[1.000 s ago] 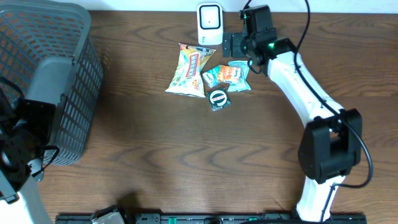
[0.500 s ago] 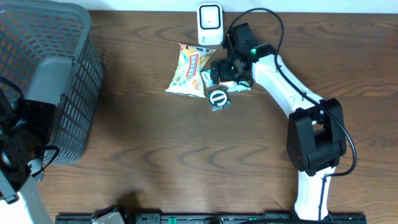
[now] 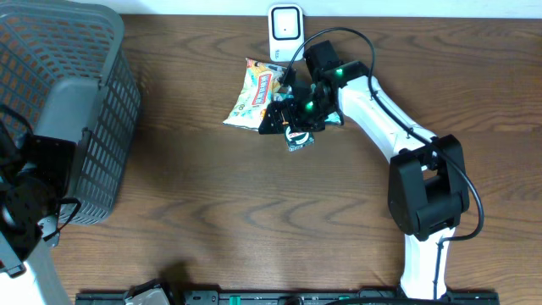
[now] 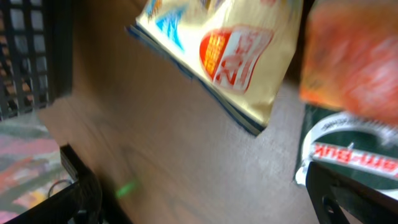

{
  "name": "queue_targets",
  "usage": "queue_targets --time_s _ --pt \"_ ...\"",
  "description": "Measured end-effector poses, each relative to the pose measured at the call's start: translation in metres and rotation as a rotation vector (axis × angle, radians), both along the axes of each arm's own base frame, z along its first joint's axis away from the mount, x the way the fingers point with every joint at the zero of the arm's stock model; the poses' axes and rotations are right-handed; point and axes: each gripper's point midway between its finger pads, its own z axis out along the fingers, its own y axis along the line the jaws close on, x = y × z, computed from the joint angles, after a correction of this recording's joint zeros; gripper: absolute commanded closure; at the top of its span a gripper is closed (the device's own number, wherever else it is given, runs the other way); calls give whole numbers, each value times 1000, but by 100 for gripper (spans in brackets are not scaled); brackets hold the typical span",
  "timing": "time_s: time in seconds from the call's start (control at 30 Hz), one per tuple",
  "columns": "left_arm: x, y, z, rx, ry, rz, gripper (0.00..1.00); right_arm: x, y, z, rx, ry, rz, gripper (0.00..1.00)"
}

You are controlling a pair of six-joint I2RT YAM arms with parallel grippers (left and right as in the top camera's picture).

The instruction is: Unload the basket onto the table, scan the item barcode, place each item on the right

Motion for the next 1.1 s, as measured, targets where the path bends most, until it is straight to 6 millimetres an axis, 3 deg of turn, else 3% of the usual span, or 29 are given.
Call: queue_targets --time_s 0.17,0.3,0.4,0.57,0.77,1.1 --pt "0 0 0 0 0 0 3 21 -18 0 -7 -39 -57 1" --pt "0 0 0 0 0 0 3 54 -44 3 2 -112 -135 1" --pt "0 0 0 0 0 0 2 84 -71 9 18 -184 -212 1" --pt "0 0 0 0 0 0 2 106 -115 6 -33 -213 -316 1" --pt "0 0 0 0 0 0 3 114 -142 -7 -183 -241 -380 1" --pt "0 0 0 0 0 0 2 112 -144 -24 -316 -253 -387 3"
